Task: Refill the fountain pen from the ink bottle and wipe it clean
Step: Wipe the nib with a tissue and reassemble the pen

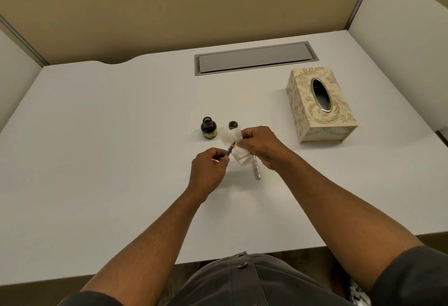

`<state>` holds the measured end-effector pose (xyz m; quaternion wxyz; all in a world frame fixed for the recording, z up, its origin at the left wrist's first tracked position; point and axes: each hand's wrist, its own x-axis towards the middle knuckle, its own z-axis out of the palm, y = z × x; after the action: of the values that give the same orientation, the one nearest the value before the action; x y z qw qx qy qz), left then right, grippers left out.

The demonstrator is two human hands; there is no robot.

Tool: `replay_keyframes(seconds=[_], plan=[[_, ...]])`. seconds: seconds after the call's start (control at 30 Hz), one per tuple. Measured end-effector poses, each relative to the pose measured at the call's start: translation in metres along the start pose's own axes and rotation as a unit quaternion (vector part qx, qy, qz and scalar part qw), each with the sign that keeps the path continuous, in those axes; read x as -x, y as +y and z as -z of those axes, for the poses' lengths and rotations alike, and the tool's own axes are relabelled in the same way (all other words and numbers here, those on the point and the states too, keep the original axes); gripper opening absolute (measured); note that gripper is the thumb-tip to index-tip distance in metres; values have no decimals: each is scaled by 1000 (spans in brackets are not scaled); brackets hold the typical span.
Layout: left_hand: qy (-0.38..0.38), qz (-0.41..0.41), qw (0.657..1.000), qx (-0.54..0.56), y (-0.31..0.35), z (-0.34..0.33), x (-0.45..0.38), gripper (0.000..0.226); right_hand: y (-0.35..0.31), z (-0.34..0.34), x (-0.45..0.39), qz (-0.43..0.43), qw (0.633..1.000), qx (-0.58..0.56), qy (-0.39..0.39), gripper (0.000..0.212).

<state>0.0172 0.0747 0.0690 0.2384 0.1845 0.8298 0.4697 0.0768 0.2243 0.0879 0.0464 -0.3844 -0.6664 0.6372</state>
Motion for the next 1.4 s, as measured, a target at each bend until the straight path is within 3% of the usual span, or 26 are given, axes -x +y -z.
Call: replay_keyframes(seconds=[0.1,0.37,0.83,1.07,1.23,1.4], plan=[[34,-71,992,-102,-6,1,2,9,0,-2,6,-5,1000,-17,-25,24],[78,-241,939,-231,-16,7,3,5,1,-2,10,-46,992,-103,-64,26],[121,-287,912,-266,-17,12,12,11,11,-4,25,-14,966,-193,-173,39],[127,-300,898,-295,-21,12,11,24,11,-10,30,55,993,-62,-88,36],[131,-295,892,-317,-23,13,8,34,11,-14,31,58,995,-61,-52,35],[137,-290,904,-283,-19,11,13,19,11,-12,31,54,997,-46,-34,21]])
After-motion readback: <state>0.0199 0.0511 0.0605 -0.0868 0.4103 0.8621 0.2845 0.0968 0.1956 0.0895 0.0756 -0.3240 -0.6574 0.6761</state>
